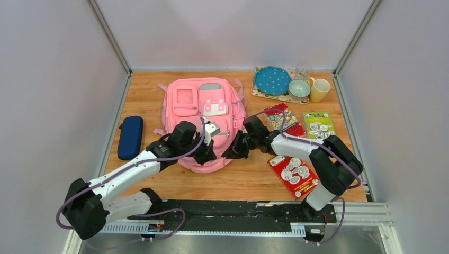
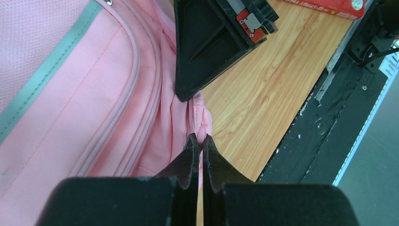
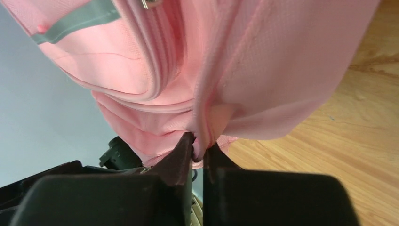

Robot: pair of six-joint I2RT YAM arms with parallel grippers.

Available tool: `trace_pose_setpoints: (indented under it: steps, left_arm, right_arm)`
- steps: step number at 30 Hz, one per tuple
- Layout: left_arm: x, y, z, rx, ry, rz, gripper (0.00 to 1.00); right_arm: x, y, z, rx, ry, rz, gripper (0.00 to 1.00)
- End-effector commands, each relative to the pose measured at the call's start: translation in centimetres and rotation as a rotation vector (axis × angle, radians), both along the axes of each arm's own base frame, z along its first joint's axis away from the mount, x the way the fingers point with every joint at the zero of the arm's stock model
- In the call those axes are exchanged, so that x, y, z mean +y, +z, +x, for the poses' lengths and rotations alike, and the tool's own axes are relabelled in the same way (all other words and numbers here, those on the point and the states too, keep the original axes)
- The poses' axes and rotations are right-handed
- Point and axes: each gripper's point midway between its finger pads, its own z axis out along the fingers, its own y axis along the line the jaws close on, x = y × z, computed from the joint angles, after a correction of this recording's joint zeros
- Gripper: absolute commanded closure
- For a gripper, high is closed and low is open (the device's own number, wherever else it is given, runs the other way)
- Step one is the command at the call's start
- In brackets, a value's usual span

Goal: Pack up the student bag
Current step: Unzip the student bag at the center of the board.

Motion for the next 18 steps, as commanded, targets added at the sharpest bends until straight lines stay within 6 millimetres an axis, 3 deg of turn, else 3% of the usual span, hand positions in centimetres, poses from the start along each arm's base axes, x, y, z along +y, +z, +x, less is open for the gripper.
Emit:
trace_pose_setpoints:
  steps: [1, 3, 8, 18]
  left_arm:
    - [-1.1, 2.5, -0.5, -0.058, -0.055, -0.079, 1.0]
    - [0.4, 1.0, -0.9, -0.05, -0.036, -0.005, 1.0]
    - [6.6, -3.4, -1.4, -0.039, 0.099, 0.275, 1.0]
    - [14.2, -6.3, 0.5, -0.118, 0.259, 0.641, 1.0]
  right_arm:
    - [1.1, 1.9, 3.7, -0.089, -0.044, 0.057, 1.0]
    - [-0.6, 1.6, 5.3, -0.102, -0.091, 0.023, 1.0]
    - [-4.4, 1.6, 8.5, -0.167, -0.124, -0.043, 1.0]
    - [-4.5, 2.8, 9.9, -0.217, -0.053, -0.042, 1.0]
